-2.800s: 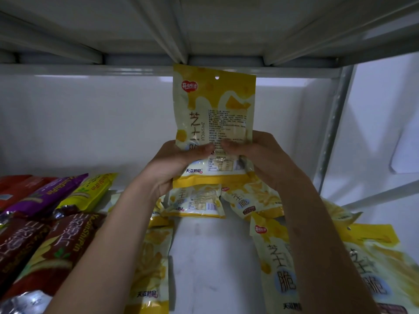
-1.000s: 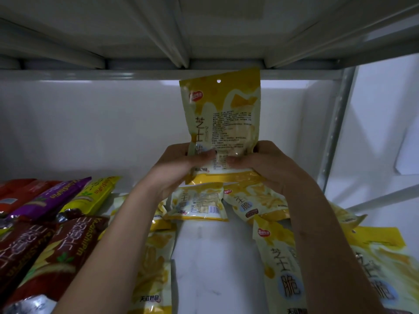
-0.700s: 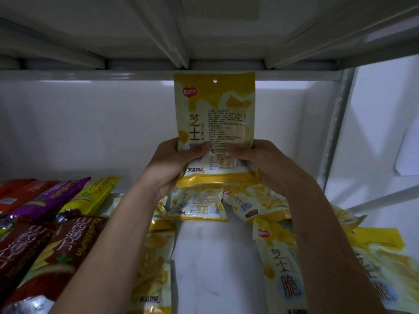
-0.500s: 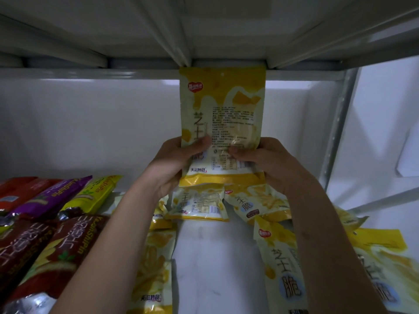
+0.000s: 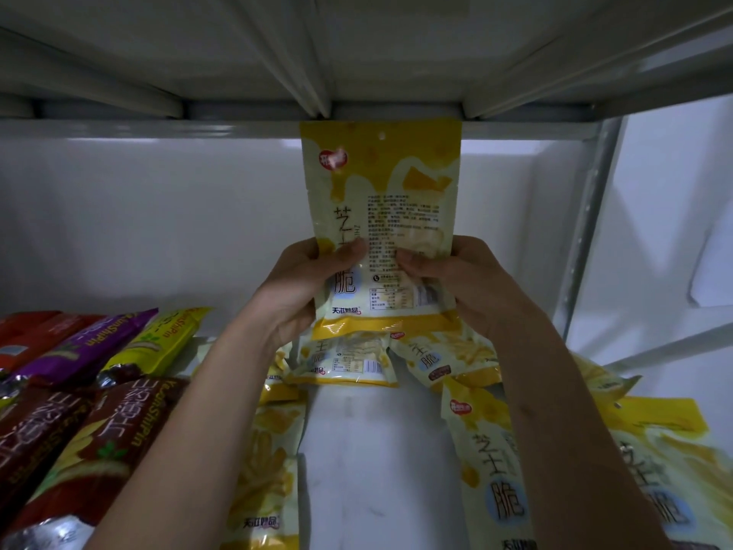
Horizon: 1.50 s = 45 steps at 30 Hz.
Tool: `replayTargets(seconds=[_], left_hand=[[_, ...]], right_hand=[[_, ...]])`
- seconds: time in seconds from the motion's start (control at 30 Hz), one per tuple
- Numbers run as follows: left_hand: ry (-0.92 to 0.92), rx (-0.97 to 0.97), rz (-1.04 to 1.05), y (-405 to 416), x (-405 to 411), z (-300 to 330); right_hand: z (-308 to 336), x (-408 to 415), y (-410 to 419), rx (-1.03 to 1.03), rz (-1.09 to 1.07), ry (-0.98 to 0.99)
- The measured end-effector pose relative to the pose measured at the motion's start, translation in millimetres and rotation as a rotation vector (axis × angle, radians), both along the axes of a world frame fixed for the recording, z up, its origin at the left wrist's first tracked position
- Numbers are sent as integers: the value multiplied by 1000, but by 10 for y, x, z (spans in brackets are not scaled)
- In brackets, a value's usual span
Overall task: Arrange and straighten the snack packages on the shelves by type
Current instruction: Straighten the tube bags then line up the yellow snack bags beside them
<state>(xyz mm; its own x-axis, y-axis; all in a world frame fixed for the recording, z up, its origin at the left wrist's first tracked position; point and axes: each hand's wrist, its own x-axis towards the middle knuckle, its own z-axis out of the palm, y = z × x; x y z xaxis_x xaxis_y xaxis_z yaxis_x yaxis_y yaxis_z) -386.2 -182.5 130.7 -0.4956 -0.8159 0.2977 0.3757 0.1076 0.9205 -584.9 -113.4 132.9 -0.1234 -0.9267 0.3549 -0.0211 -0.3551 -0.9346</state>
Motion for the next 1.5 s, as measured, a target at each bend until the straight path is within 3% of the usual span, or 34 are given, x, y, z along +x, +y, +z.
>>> replayTargets(seconds=[0.13,0.27,0.5,0.8,1.07,1.3,1.5], left_hand=[[12,-62,18,-29,-16,-34],[-25,-103,40,-47,-10,-61],[-34,-52,-41,13,-9,-30],[-34,-109,22,17,6,-35],[-40,-101,-25,88,2,14],[-11,-66,86,74,19,3],[-21,-19,36,125,9,83]], right_hand=[[8,14,18,9,21,78],[16,51,58,-33,54,29],[1,41,-1,-64,-78,34],[57,91,48,-133,78,-122],[41,75,-14,-188,-163,-89],[74,109,37,-165,-23,-104],[66,94,-2,-274,-264,-61]])
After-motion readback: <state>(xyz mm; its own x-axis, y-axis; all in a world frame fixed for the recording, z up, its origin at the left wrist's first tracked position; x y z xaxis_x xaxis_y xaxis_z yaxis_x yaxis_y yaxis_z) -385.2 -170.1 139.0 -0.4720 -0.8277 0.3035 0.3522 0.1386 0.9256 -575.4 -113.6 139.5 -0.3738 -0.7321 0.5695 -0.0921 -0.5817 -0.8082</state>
